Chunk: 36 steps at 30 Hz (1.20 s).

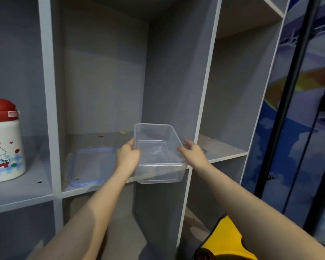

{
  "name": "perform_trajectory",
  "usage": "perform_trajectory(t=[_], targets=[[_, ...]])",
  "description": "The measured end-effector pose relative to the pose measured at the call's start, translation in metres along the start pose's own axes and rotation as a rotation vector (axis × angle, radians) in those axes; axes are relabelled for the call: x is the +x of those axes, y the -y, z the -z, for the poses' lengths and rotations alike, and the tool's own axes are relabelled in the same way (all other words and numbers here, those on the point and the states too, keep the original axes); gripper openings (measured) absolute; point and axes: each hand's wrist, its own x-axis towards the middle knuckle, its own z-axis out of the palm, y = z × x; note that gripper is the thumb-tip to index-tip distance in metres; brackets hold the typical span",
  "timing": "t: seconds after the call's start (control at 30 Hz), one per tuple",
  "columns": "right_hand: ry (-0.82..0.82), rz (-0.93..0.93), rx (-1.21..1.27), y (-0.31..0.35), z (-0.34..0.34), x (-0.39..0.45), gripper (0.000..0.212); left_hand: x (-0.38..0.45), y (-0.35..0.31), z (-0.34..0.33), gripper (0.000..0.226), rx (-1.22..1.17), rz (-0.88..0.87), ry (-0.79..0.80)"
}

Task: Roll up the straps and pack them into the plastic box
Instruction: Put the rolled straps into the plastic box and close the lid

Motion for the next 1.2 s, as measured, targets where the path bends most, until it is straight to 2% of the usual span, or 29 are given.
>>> perform_trajectory(t=[0.27,0.43,0.57,0.73,0.9,1.2], targets=[[-0.055,-0.054,0.171,-0.007,0.056,-0.050,0.024,-0.072,-0.015,-0.008,0.058,-0.243,-0.105,0.101],[-0.142,-0.030,0.051,-0.035,0.092,-0.098,0.029,-0.107,-0.013,-0.032,0.055,-0.209,-0.157,0.250],[-0.258,-0.115,-0.059,-0.068,0.121,-0.131,0.024,-0.123,-0.017,-0.067,0.047,-0.096,-0.131,0.372],[-0.300,-0.221,-0.104,-0.110,0.151,-0.174,0.031,-0.140,-0.013,-0.128,0.045,0.108,-0.111,0.465],[-0.355,-0.318,-0.136,-0.153,0.179,-0.205,0.032,-0.166,-0.002,-0.183,0.042,0.101,-0.054,0.648],[-0.424,-0.477,-0.154,-0.220,0.214,-0.250,0.034,-0.225,0.007,-0.248,0.038,0.123,0.077,0.784]])
